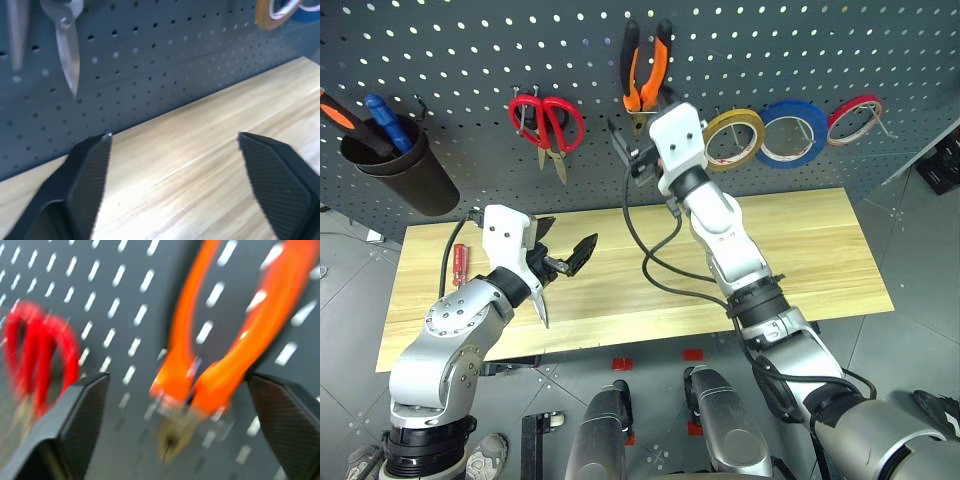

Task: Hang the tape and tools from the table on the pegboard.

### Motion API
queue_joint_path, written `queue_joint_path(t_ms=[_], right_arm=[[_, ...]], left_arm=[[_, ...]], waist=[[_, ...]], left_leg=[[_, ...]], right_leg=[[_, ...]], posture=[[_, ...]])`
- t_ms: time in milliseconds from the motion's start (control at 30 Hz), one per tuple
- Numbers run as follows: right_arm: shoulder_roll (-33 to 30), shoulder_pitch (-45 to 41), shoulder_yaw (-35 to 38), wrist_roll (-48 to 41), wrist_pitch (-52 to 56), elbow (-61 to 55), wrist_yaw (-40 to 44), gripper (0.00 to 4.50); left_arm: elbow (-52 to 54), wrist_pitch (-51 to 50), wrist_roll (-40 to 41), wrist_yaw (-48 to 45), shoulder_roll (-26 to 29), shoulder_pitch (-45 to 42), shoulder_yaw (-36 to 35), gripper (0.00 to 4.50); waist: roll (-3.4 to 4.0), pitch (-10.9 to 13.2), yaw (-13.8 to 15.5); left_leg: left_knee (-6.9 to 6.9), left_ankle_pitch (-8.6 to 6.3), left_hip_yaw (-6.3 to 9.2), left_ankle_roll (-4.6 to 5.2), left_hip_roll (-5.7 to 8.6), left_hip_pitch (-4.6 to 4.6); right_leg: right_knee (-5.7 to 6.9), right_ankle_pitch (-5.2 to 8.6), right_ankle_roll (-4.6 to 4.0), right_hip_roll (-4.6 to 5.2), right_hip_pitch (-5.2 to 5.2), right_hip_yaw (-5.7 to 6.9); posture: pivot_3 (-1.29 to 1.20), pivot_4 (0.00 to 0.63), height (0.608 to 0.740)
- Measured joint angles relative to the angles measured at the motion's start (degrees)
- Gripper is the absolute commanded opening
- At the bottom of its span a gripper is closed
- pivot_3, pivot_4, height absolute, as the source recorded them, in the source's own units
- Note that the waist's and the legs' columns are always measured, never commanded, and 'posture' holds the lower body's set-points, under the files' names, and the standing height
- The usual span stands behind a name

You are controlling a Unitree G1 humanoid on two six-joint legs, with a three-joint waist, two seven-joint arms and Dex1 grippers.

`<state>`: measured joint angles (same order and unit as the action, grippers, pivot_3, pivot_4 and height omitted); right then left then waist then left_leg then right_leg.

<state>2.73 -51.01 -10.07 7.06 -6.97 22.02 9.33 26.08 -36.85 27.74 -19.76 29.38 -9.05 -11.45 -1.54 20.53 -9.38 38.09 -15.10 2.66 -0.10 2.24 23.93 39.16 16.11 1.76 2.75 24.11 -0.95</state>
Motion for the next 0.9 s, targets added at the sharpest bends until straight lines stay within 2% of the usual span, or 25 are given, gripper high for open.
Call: queue_joint_path(t_ms=[133,233,433,667,833,900], right_arm=[[-2.1,2.0,-0.5,-2.5,7.0,-8.2,5.9,4.5],[-5.2,5.7,-2.4,-7.9,16.0,-18.5,14.6,4.5],[-13.2,13.6,-8.7,-18.6,35.4,-36.7,28.4,4.5],[-18.1,16.5,-13.4,-21.1,45.6,-43.3,31.7,4.5],[-19.2,16.5,-14.6,-22.5,49.7,-45.7,32.5,4.5],[-19.4,16.4,-14.8,-22.7,50.4,-46.0,32.7,4.5]], left_arm=[[-0.6,0.0,-1.3,1.4,-0.9,0.2,0.0,4.49],[-0.3,-0.7,-2.5,3.4,-1.4,2.1,-0.1,4.49],[-0.2,-7.2,-6.7,13.2,-5.5,6.4,-1.4,4.49],[-3.2,-14.2,-10.8,23.5,-13.1,4.7,-2.4,4.49],[-13.0,-15.6,-12.4,28.8,-17.5,-2.4,-6.7,4.49],[-16.5,-15.2,-12.6,29.3,-17.7,-4.4,-7.2,4.49]], waist=[[-0.01,0.0,0.0],[-0.03,0.0,0.0],[-0.04,0.0,0.2],[-0.06,0.0,0.7],[-0.12,-0.1,1.0],[-0.15,-0.1,1.1]], left_leg=[[0.0,0.0,0.02,-0.01,0.0,0.0],[-0.03,0.0,0.02,0.0,-0.01,0.0],[0.02,-0.01,0.06,0.01,0.0,0.06],[0.08,0.09,0.11,0.04,0.01,0.02],[0.15,0.13,0.09,0.05,0.02,0.07],[0.14,0.13,0.1,0.05,0.03,0.09]], right_leg=[[0.0,0.0,0.0,0.0,-0.01,0.01],[-0.08,0.0,0.0,0.0,-0.02,0.01],[-0.11,0.0,0.01,0.02,-0.03,0.02],[-0.04,-0.17,0.04,-0.01,-0.05,0.09],[-0.09,-0.26,0.13,-0.03,-0.06,0.09],[-0.11,-0.26,0.14,-0.02,-0.05,0.1]], posture=[[-0.24,0.368,0.74],[-0.25,0.367,0.74],[-0.26,0.372,0.74],[-0.27,0.376,0.74],[-0.28,0.379,0.74],[-0.29,0.38,0.74]])
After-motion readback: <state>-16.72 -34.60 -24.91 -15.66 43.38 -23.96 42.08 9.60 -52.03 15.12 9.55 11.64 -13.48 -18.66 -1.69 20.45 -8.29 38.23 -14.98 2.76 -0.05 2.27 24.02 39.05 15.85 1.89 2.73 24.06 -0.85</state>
